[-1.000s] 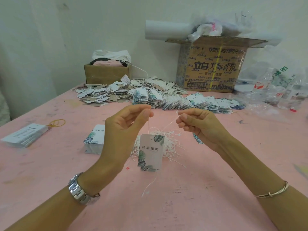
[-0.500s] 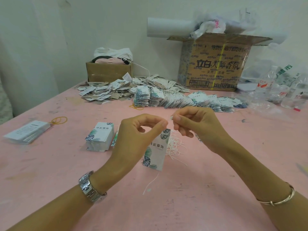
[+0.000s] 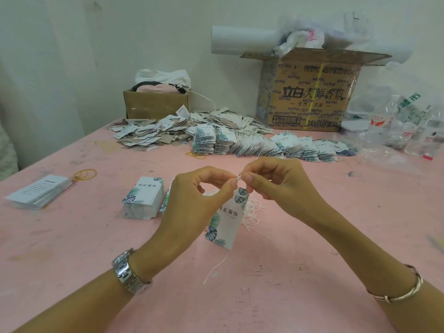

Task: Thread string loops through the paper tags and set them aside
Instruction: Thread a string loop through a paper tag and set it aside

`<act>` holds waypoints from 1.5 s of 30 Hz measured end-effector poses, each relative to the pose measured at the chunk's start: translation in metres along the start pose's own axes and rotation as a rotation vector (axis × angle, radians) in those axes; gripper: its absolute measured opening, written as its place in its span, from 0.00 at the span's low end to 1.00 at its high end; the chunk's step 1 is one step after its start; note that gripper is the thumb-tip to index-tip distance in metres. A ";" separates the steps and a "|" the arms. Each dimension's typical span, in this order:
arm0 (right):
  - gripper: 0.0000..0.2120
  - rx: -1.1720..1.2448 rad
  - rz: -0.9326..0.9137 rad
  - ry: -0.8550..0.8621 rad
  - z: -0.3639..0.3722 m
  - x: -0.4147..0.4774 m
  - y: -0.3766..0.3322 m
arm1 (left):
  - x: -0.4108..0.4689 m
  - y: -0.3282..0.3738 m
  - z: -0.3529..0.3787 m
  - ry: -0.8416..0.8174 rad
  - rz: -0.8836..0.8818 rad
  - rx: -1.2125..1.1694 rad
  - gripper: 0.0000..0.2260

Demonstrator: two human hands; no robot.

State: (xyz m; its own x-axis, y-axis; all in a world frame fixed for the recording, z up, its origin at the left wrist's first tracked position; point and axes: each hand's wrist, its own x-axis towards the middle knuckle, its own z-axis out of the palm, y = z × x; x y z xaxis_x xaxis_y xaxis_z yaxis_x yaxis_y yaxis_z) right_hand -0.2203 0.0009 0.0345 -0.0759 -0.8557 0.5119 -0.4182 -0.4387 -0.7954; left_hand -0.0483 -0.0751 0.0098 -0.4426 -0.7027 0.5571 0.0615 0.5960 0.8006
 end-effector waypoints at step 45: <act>0.03 -0.166 -0.022 -0.013 0.006 -0.003 0.010 | 0.000 -0.009 -0.001 -0.031 0.004 0.054 0.03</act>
State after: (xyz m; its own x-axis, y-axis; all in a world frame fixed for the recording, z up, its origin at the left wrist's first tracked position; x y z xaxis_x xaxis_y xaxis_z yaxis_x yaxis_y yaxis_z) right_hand -0.2186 -0.0026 0.0232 -0.0541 -0.8502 0.5236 -0.5634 -0.4069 -0.7190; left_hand -0.0476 -0.0809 0.0028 -0.4699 -0.6886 0.5523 0.0154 0.6192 0.7851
